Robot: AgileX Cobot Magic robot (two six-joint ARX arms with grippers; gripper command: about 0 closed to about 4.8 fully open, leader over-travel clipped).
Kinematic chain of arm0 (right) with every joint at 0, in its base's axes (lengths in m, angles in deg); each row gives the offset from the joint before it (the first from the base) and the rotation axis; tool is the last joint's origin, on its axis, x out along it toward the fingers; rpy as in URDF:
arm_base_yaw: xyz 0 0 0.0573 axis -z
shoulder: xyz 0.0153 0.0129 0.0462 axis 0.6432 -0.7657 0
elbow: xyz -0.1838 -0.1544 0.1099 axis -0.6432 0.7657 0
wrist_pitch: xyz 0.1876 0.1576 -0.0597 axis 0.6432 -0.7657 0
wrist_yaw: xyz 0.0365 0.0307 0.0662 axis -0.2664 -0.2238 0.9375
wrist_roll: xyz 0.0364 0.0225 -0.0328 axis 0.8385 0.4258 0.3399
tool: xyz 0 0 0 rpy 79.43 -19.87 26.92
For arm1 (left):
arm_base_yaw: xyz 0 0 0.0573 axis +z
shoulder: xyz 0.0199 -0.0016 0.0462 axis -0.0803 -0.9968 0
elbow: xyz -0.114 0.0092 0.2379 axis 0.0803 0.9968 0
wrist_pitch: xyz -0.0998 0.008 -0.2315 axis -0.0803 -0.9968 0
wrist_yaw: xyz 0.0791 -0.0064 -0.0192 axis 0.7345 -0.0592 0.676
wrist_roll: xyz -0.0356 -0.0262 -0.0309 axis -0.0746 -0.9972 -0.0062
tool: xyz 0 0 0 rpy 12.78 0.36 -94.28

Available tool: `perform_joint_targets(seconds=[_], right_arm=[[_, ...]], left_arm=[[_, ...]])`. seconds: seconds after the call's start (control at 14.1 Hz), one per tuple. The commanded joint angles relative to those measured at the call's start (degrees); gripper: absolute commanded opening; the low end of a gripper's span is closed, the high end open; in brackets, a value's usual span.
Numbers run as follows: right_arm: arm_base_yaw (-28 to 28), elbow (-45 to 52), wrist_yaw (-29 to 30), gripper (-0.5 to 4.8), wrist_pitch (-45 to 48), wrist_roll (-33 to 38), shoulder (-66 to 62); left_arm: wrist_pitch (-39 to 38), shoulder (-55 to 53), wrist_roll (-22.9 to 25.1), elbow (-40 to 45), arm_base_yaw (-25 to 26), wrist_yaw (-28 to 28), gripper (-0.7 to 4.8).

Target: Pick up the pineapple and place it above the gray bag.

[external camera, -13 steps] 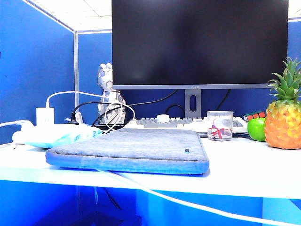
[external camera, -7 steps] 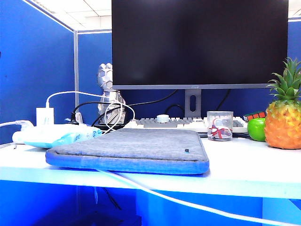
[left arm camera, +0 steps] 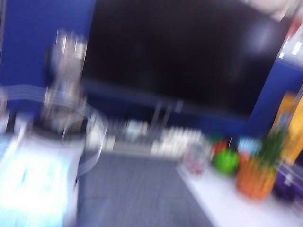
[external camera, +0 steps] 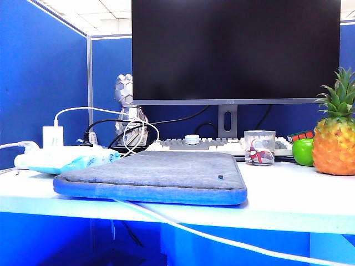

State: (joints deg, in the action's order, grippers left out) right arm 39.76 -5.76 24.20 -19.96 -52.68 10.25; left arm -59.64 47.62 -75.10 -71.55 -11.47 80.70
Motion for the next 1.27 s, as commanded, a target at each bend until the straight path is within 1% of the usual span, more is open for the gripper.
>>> perform_joint_targets(seconds=[0.07,0.21,0.28,0.35,0.42,0.5,0.64,0.78,0.99,1.06,1.27], right_arm=[[0.04,-5.97,-4.42,4.79,3.87,-5.99,-3.85],[0.04,-11.23,-3.74,4.79,3.87,-10.58,-13.62],[0.07,-14.16,-1.86,4.79,5.07,-12.02,-19.71],[0.20,-19.10,-1.38,4.79,10.29,-12.59,-30.47],[1.01,-22.60,-1.11,4.79,13.03,-13.99,-37.13],[3.37,-27.06,2.60,4.79,13.79,-14.78,-43.93],[8.68,-34.67,9.11,4.79,13.75,-14.34,-53.57],[14.91,-40.76,14.75,4.79,13.42,-13.11,-60.28],[20.90,-48.59,23.37,4.79,8.79,-10.73,-69.00],[21.18,-50.10,25.57,4.79,6.93,-9.53,-71.04],[21.16,-53.13,27.78,4.79,6.16,-9.57,-76.65]], left_arm=[[-1.81,-5.73,0.42,-6.12,0.04,-1.33,4.79],[-2.80,-15.96,3.23,-13.51,0.04,-4.81,4.79],[-3.61,-21.62,4.76,-17.62,0.04,-6.16,4.79],[-4.50,-31.58,6.08,-24.92,0.04,-10.95,4.79],[-4.50,-37.11,6.08,-29.46,0.04,-14.82,4.79],[-4.44,-42.12,6.05,-34.23,0.02,-18.36,4.79],[-4.85,-49.11,6.75,-41.51,0.04,-22.75,4.79],[-4.83,-52.43,7.80,-45.75,0.02,-23.54,4.79],[-4.76,-53.24,7.82,-46.40,0.02,-22.25,4.79],[-4.52,-53.24,7.82,-46.40,0.02,-22.25,4.79],[-4.55,-53.62,7.56,-46.40,0.02,-21.86,4.79]])
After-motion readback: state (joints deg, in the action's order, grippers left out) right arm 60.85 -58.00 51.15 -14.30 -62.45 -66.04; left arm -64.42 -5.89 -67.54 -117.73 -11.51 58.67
